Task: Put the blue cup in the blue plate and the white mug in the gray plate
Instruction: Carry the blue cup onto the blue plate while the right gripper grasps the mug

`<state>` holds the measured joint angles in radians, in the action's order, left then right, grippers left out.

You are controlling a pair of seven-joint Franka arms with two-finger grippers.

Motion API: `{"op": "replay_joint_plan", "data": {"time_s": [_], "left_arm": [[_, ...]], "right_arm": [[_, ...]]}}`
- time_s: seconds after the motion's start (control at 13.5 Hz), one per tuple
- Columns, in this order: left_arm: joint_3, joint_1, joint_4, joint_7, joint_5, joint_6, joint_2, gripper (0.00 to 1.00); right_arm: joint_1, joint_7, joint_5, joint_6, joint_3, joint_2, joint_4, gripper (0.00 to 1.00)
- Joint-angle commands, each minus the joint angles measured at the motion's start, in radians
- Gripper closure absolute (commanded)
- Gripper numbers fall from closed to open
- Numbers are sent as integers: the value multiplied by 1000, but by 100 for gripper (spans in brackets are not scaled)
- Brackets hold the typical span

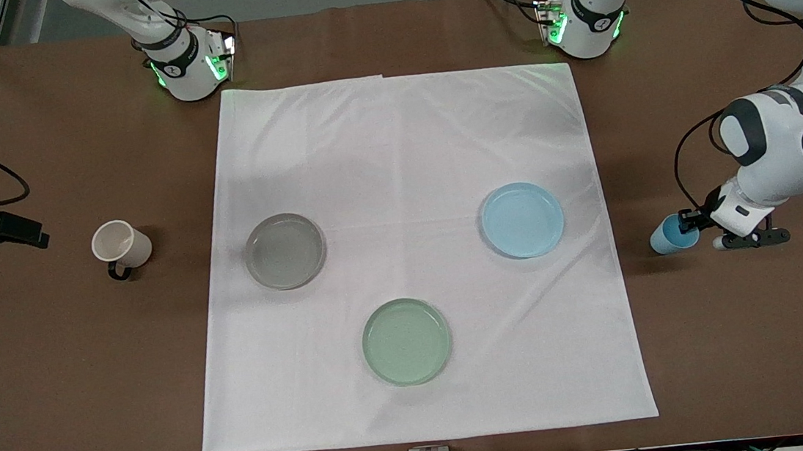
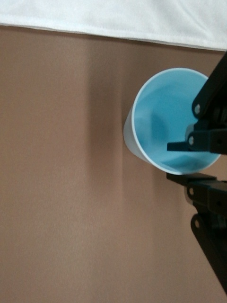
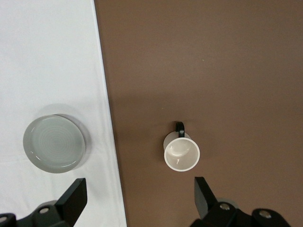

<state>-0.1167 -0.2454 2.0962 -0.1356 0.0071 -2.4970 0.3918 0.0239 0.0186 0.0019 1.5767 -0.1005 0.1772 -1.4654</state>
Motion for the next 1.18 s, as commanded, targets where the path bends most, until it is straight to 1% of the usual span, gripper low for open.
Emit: {"op": "replay_joint_plan", "data": {"time_s": [0.0,0.07,0.22,0.37,0.52,0.66,0.81,0.96,1.11], "left_arm": [[-24,0,-10,4,11,-3,-8,99],[-52,-3,-15,14,10,0,-16,99],[-102,0,-22,57,8,53,-47,99],[-179,2,-36,184,8,127,-54,99],[-256,2,-36,311,8,139,-54,99],[-328,9,-36,430,11,139,-53,99],[-342,75,-33,532,13,142,-54,99],[-342,145,-36,638,33,164,-54,99],[-344,181,-31,724,79,167,-36,97]], "right_arm": [[1,-2,1,-35,-7,-4,-18,0],[2,-2,1,-50,-7,4,-32,0],[-13,-2,3,-9,-5,30,-81,0],[-38,-11,3,122,-7,31,-204,0],[-65,-121,3,260,-5,33,-321,0],[-88,-172,4,453,-5,33,-454,0],[-101,-174,4,601,-5,51,-544,0],[-113,-174,4,699,-5,90,-584,0],[-128,-177,4,778,-5,123,-608,1]]}}
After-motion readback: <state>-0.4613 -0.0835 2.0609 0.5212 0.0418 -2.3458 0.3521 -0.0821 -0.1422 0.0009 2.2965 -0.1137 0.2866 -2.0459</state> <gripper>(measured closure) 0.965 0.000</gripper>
